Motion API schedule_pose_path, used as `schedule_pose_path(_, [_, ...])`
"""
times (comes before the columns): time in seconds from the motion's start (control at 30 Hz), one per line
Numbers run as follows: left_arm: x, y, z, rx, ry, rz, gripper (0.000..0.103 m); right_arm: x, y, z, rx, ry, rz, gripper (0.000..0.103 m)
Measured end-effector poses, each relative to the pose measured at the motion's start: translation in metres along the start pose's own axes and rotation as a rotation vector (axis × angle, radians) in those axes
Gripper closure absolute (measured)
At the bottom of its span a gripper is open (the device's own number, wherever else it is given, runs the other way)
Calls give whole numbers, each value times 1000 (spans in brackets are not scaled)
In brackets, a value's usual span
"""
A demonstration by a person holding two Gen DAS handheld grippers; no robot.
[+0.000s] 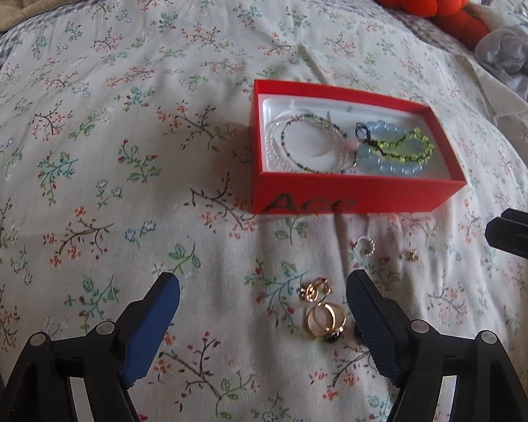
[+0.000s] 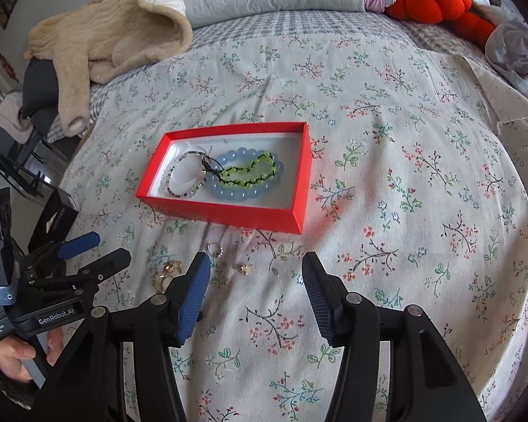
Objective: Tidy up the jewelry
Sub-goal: 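Grasp the gold ring with green stone using the left tool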
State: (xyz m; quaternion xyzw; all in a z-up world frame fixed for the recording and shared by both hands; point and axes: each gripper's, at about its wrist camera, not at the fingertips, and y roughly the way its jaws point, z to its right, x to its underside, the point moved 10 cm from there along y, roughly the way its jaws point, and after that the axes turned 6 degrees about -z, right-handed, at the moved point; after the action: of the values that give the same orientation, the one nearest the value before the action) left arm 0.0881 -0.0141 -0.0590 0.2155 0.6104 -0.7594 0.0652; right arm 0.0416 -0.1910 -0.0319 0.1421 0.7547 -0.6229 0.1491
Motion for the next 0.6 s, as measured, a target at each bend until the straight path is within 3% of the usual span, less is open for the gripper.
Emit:
schedule_pose_path(0.27, [30,6,-11,-35,0,-32,21,22,8,-3,35,-28,-29,46])
schedule_pose_path(0.43, [47,5,-14,-19,-24,13,21,33,10,4,117,-62,2,46])
schedule_pose_path(0.6, [61,13,-8,-29,-8,62,21,48,20,16,121,-34,-9,46])
